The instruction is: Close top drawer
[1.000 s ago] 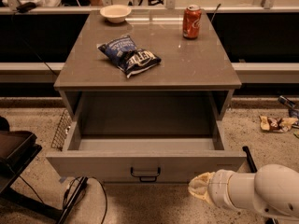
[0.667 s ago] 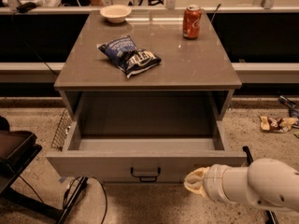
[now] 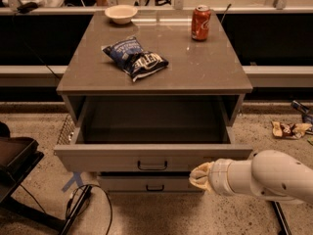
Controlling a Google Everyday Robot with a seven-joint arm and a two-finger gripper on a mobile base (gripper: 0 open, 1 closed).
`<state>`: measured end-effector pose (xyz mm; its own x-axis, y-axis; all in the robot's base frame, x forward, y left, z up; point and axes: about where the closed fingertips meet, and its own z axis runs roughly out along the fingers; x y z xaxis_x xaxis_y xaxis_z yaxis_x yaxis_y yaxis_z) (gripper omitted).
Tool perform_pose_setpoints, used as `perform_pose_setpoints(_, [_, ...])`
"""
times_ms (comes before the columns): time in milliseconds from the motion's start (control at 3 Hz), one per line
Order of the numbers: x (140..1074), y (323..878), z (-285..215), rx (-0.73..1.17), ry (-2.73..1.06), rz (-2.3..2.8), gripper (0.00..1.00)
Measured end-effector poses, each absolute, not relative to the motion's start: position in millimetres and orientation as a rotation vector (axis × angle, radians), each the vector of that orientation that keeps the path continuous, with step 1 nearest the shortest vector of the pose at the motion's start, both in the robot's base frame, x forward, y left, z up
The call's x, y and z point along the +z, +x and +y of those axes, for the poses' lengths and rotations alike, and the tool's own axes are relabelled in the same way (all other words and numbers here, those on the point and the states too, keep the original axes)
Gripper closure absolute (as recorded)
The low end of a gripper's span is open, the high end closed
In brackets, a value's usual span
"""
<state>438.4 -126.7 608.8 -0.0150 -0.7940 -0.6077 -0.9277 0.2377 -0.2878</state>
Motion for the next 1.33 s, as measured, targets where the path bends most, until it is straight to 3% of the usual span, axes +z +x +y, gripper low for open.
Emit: perform_pose_setpoints(1333, [610.0,535.0,-123.3,0.246,-1.622,1.720,1.00])
